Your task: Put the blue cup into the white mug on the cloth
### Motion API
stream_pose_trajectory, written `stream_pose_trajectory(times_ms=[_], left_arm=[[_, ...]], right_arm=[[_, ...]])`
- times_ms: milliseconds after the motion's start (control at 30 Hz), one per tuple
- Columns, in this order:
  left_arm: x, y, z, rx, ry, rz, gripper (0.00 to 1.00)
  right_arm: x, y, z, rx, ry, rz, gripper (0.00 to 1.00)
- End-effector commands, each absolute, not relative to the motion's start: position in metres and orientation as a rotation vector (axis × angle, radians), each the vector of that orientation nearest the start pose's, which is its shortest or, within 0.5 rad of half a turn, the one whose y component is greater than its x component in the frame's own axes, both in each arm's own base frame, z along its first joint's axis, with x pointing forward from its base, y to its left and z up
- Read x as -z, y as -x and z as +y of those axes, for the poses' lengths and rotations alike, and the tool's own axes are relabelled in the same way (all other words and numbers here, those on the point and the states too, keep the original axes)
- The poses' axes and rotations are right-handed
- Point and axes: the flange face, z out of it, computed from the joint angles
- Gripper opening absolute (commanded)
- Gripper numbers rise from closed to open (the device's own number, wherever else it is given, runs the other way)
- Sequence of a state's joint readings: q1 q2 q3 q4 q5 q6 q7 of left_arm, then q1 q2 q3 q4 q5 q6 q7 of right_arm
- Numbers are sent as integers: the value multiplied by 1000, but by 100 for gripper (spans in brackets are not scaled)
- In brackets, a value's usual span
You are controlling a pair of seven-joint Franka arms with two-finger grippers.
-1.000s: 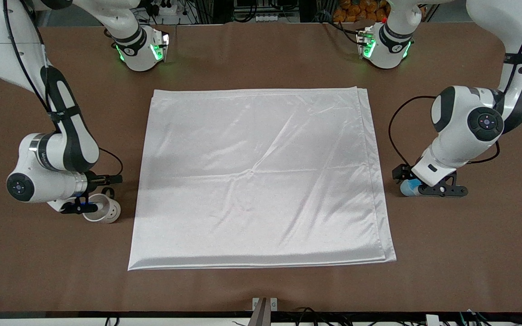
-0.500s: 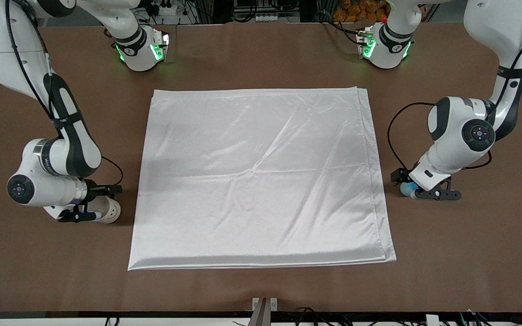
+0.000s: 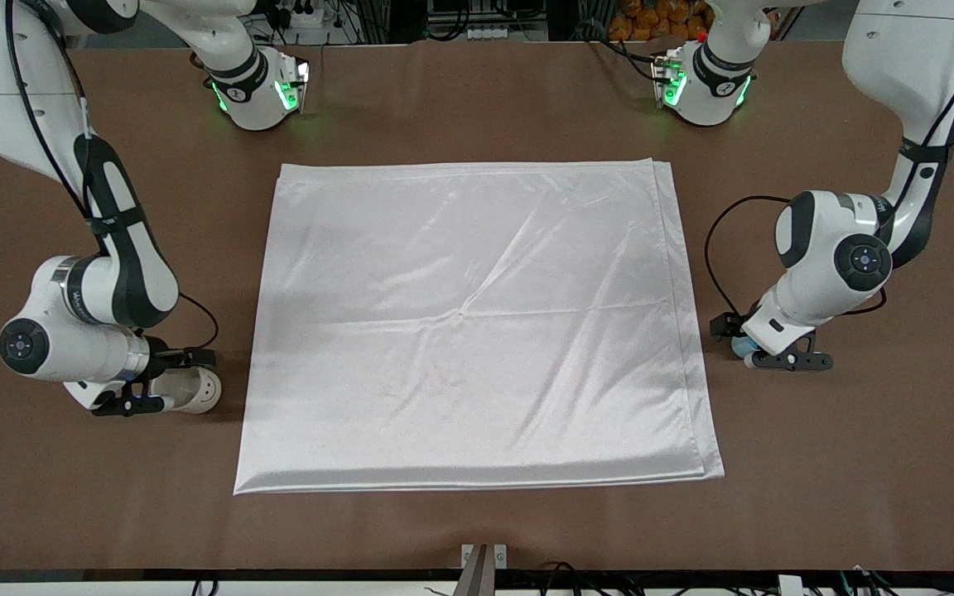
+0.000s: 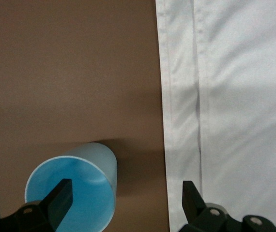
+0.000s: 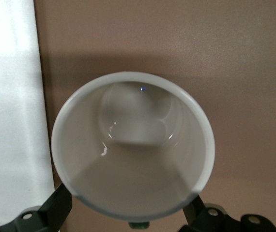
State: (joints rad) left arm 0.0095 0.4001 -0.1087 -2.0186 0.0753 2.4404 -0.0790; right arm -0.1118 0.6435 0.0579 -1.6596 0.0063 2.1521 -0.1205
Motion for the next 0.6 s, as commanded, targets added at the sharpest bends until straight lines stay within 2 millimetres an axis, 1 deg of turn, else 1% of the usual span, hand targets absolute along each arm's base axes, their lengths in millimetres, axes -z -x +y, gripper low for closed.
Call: stream_pose_trajectory(times_ms=[0,67,167,233,267,300,333,367,400,433,500,567], left_arm=[[-250,-602,-53,52,3121,127,100],[-245,-602,-47,40,3122,113,100],[-242,-601,-46,30,3123,108,100],[-241,-601,-46,28,3123,108,100],[-240,-600,-46,25,3123,109,100],[-239,-600,-46,23,3123,109,97],[-239,-600,-46,21,3123,109,93],[-239,-600,-46,21,3123,109,91],[-238,-599,-46,16,3123,109,89],[-237,-599,-43,16,3124,102,86],[-237,-599,-40,20,3124,99,75],[-237,-599,-40,20,3124,109,62]], right_arm=[[-216,-671,-43,-215,3076,-97,92],[-213,-670,-43,-213,3076,-99,86],[-208,-670,-43,-192,3078,-104,74],[-201,-668,-44,-190,3075,-130,60],[-201,-669,-45,-188,3074,-144,54],[-199,-668,-48,-184,3073,-155,47],[-197,-668,-53,-183,3069,-159,34],[-197,-668,-55,-179,3066,-166,23],[-196,-668,-58,-180,3062,-166,4],[-196,-667,-60,-179,3059,-157,0],[-196,-668,-60,-176,3058,-155,0],[-196,-667,-60,-178,3058,-153,0]])
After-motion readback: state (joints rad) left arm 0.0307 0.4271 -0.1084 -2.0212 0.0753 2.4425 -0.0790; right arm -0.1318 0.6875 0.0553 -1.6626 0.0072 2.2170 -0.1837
